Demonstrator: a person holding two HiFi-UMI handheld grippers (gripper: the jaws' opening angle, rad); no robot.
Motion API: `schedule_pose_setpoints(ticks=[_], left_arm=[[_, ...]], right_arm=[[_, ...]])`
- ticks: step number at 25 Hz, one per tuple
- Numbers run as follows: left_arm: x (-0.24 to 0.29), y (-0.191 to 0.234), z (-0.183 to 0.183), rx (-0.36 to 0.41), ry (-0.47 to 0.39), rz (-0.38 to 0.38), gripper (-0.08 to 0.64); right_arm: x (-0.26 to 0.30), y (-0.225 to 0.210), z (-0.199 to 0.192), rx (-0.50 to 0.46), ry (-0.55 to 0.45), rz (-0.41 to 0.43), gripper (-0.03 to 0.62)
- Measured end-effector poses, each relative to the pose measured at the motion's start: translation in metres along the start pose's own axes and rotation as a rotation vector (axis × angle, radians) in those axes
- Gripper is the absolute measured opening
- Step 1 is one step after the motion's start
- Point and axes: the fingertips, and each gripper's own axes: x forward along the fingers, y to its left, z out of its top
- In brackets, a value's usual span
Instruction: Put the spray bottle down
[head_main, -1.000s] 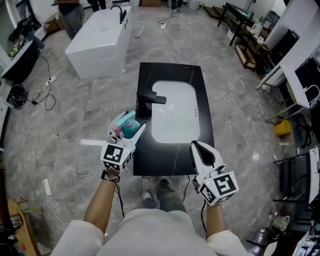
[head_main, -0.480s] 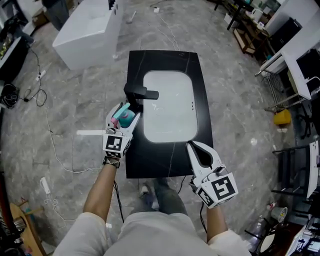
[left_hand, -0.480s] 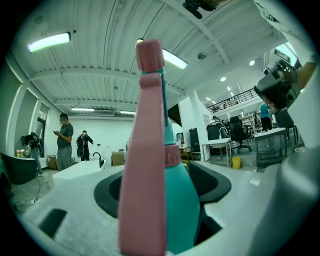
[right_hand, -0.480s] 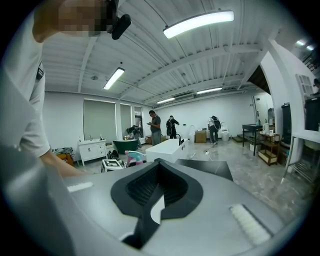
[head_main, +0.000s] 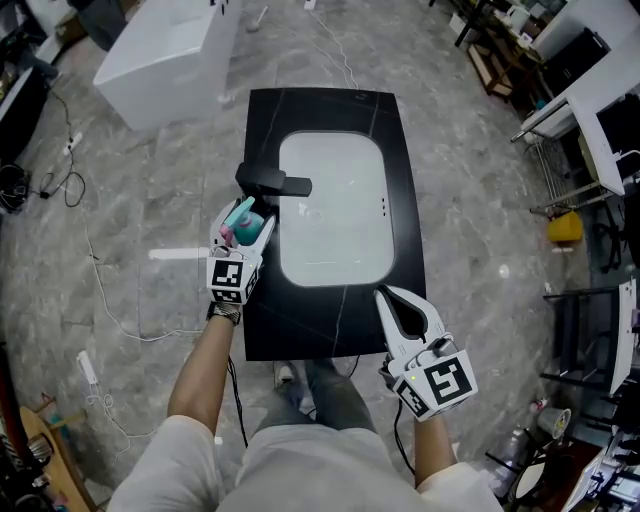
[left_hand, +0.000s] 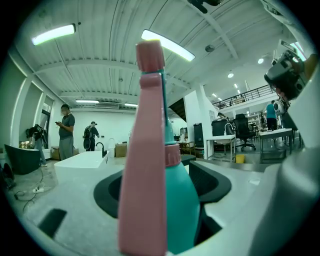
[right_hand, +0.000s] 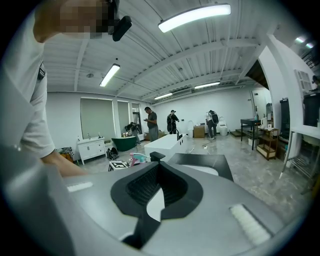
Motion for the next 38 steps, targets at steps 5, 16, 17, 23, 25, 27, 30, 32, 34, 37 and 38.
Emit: schedule_pose_setpoints(ticks=[5, 16, 17, 23, 25, 27, 30, 32, 34, 37, 38], left_arm=[[0.008, 0.000, -0.011, -0.008, 0.000, -0.007, 0.321], [0.009, -0.006, -0.021, 0.006, 0.000, -0.030, 0.322], [0.009, -0.005, -0.020, 0.003, -0.005, -0.030, 0.324], [0.006, -0.002, -0.024, -0.045, -0.004, -0.046, 0.340], [0.005, -0.001, -0.027, -0.061, -0.002, -0.046, 0.351], [0.003, -0.001, -0.029, -0.074, -0.001, -0.046, 0.358], [0.001, -0.001, -0.033, -0.086, 0.005, -0.047, 0.367], [-0.001, 0.000, -0.036, -0.094, 0.008, -0.049, 0.367], [-0.005, 0.001, -0.038, -0.102, 0.011, -0.051, 0.368], [-0.011, 0.001, -0.043, -0.095, 0.029, -0.059, 0.368], [-0.013, 0.000, -0.044, -0.091, 0.035, -0.063, 0.368]], right_arm=[[0.005, -0.003, -0.005, 0.004, 0.016, 0.008, 0.006], [0.010, -0.002, -0.013, 0.006, 0.038, 0.012, 0.006], [0.010, -0.001, -0.013, 0.006, 0.038, 0.011, 0.006], [0.011, 0.003, -0.015, 0.004, 0.043, 0.008, 0.006], [0.011, 0.004, -0.015, 0.003, 0.045, 0.008, 0.006], [0.010, 0.005, -0.015, 0.003, 0.046, 0.007, 0.006], [0.010, 0.005, -0.015, 0.002, 0.046, 0.003, 0.006], [0.011, 0.005, -0.016, 0.001, 0.046, 0.001, 0.006], [0.011, 0.006, -0.016, -0.003, 0.046, -0.003, 0.006], [0.011, 0.009, -0.019, -0.008, 0.047, -0.005, 0.006], [0.011, 0.010, -0.019, -0.008, 0.046, -0.005, 0.006]])
